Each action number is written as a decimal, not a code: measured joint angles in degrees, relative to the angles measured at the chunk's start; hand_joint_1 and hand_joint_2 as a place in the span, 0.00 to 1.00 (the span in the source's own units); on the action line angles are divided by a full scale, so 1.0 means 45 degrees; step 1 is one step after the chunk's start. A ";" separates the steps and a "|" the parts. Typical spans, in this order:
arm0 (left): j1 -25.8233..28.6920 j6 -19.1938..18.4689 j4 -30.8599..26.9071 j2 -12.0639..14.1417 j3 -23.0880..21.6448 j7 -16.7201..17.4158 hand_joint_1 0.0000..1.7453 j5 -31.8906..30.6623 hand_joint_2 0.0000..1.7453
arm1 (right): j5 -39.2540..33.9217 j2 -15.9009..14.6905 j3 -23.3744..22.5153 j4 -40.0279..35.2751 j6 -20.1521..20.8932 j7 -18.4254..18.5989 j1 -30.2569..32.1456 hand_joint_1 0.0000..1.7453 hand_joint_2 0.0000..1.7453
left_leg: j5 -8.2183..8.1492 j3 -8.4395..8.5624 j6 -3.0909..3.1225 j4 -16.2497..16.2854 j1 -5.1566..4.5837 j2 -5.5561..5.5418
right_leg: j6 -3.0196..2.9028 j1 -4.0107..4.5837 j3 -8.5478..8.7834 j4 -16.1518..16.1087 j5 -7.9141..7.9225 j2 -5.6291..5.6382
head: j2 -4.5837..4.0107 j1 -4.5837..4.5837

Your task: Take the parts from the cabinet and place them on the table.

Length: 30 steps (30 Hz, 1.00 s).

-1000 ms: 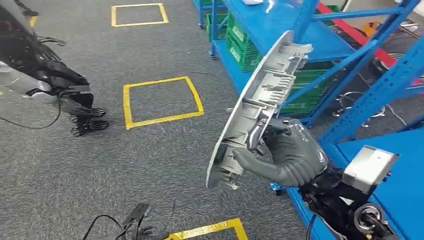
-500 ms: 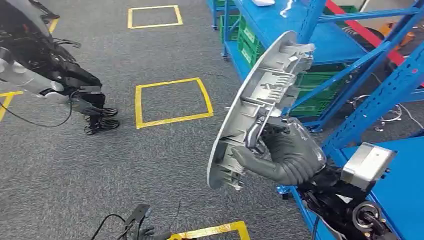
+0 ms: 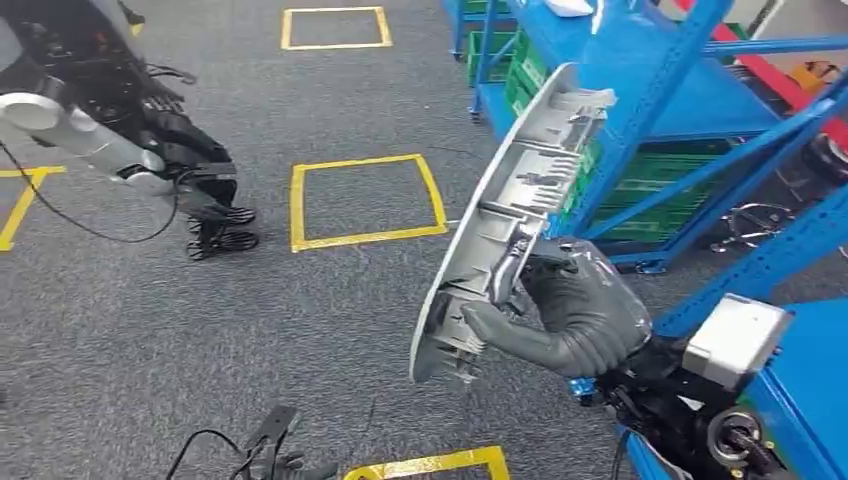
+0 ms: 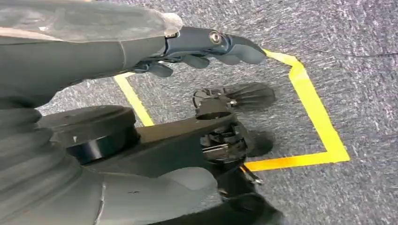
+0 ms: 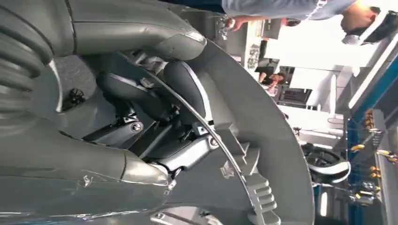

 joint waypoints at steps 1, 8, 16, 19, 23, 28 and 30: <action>0.0005 0.0000 0.0000 0.0000 0.0000 0.0000 0.00 0.0000 1.00 | -0.0010 0.0000 0.0015 0.0019 0.0000 0.0000 0.0002 1.00 1.00 | -0.0001 0.0013 0.0002 0.0001 -0.0020 -0.0048 | -0.0027 0.0001 -0.0110 0.0129 0.0134 0.0005 | 0.0000 0.0015; 0.0000 -0.0019 0.0000 -0.0015 0.0000 0.0000 0.00 0.0000 1.00 | -0.0010 0.0000 0.0019 0.0029 0.0019 -0.0015 -0.0039 1.00 1.00 | 0.0017 0.0010 -0.0154 0.0008 -0.0028 -0.0368 | -0.0381 0.0168 0.1855 -0.4294 0.2149 0.0329 | 0.0000 0.0039; 0.0028 -0.0019 0.0000 0.0010 0.0000 0.0000 0.00 0.0015 1.00 | -0.0175 0.0010 0.0044 0.0083 0.0131 -0.0029 -0.0057 1.00 1.00 | -0.1813 -0.2059 -0.0577 0.4182 0.0006 0.0028 | -0.0641 0.0012 0.2037 -0.4679 0.2383 -0.0044 | 0.0000 -0.0219; 0.0030 -0.0019 0.0000 0.0029 0.0000 0.0000 0.00 0.0015 1.00 | -0.0272 0.0010 0.0053 0.0121 0.0146 -0.0029 -0.0062 1.00 1.00 | -0.0448 -0.0826 -0.0577 0.1703 0.0077 0.0117 | -0.0581 0.0004 0.2072 -0.4647 0.2344 -0.0097 | 0.0004 -0.0350; -0.0022 -0.0019 0.0000 0.0029 0.0000 -0.0005 0.00 0.0000 1.00 | -0.0277 0.0010 0.0053 0.0121 0.0160 -0.0044 -0.0076 1.00 1.00 | 0.0026 0.0063 -0.0344 -0.0094 0.0015 0.0212 | -0.0333 0.0123 0.2023 -0.4500 0.2224 -0.0125 | 0.0000 -0.0320; -0.0021 -0.0010 0.0000 0.0039 0.0000 -0.0005 0.00 -0.0005 1.00 | -0.0282 0.0010 0.0044 0.0121 0.0189 -0.0053 -0.0087 1.00 1.00 | 0.0086 0.0114 -0.0012 -0.0177 0.0020 0.0093 | -0.0061 0.0006 0.1342 -0.2825 0.1104 -0.0048 | 0.0000 -0.0127; -0.0004 -0.0019 0.0000 0.0029 0.0000 -0.0005 0.00 0.0000 1.00 | -0.0282 0.0010 0.0044 0.0126 0.0209 -0.0049 -0.0054 1.00 1.00 | 0.0075 0.0110 0.0018 -0.0171 -0.0023 0.0048 | -0.0027 0.0006 0.0295 -0.0569 0.0203 -0.0004 | 0.0000 -0.0058</action>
